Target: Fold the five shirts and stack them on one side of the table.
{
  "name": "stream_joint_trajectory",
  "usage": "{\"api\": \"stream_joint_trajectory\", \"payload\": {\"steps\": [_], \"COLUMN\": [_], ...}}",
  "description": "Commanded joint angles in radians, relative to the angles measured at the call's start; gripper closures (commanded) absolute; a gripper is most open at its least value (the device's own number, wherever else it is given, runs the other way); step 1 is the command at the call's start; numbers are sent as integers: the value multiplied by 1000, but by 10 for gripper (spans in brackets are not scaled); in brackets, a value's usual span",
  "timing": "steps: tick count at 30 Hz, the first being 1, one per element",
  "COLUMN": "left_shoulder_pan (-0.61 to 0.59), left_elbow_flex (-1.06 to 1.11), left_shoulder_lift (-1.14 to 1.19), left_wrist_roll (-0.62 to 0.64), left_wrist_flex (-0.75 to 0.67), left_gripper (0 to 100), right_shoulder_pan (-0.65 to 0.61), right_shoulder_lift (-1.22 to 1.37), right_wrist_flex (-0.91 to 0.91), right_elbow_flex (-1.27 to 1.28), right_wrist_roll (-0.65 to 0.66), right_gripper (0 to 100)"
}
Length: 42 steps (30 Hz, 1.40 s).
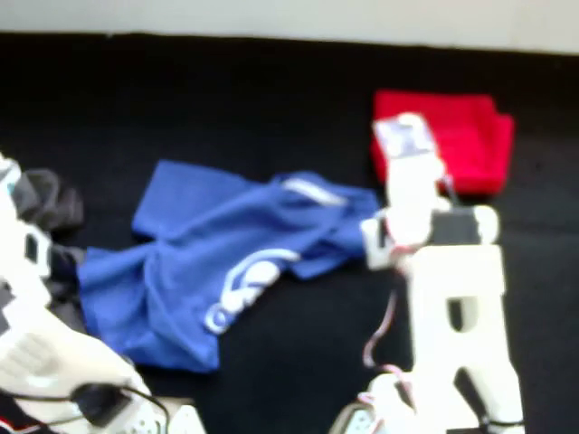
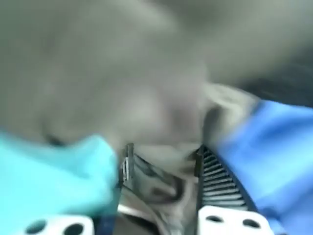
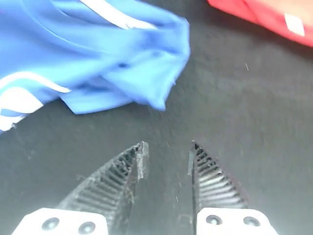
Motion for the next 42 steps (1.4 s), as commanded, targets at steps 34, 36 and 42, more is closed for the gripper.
{"api": "stream_joint_trajectory", "payload": {"steps": [34, 36, 42], "left_shoulder_pan": [28, 107, 374], "left_elbow_flex": [-318, -171, 225], "left_shoulder_lift": [-251, -377, -595], "left_wrist_roll": [-17, -17, -17], "left_wrist_flex": [448, 446, 436], "left_gripper": [790, 790, 790], "right_shoulder_pan": [-260, -246, -243], "right_shoulder_lift": [1247, 1234, 1145], "right_wrist_flex": [374, 374, 375], "right_elbow_flex": [-1484, -1477, -1474], "right_wrist_roll": [-130, -130, -130], "right_gripper": [728, 728, 728]}}
